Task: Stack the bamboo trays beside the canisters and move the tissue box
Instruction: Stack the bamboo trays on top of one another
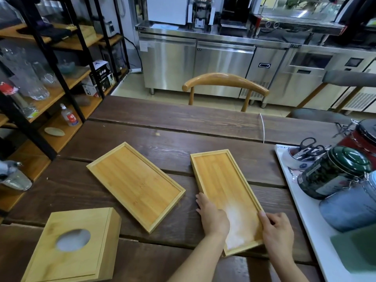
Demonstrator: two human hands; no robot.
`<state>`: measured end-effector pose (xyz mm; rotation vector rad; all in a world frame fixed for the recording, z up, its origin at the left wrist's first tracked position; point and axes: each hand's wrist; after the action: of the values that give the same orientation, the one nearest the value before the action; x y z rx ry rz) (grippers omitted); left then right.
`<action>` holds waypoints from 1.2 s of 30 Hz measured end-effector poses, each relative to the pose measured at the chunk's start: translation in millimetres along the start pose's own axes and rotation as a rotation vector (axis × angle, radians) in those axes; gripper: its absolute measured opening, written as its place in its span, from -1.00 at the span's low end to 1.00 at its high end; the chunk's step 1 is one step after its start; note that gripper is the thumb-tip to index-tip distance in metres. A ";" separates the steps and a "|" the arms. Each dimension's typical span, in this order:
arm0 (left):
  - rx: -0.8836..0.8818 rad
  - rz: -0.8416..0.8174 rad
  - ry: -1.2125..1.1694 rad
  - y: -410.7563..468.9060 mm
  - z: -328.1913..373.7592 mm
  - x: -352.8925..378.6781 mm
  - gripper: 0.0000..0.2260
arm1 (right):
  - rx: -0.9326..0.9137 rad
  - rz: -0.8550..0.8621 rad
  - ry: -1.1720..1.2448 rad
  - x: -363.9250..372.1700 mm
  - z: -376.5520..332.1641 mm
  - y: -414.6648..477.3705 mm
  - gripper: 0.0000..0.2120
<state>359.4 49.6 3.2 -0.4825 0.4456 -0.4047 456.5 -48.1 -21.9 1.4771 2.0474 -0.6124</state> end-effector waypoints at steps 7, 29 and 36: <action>0.077 -0.012 0.028 1.3 -10.9 -7.5 -0.41 | -0.035 -0.095 -0.048 -5.0 -2.4 7.7 -0.70; 0.056 -0.137 -0.126 -15.6 -31.7 8.3 -0.41 | -0.084 -0.311 0.049 -24.8 0.1 22.0 -0.76; 0.113 -0.339 -0.006 -30.9 -22.5 26.4 -0.35 | 0.007 -0.179 0.050 -52.8 29.3 24.8 -0.82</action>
<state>361.9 4.2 -6.8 -0.4494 0.3328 -0.7512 498.4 -97.0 -10.6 1.3344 2.2350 -0.6591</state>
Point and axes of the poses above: each hand's wrist, its own y-axis towards the middle knuckle, its own x-axis out of the palm, z = x × y, and after that the axes turned 3 degrees about z, right-handed
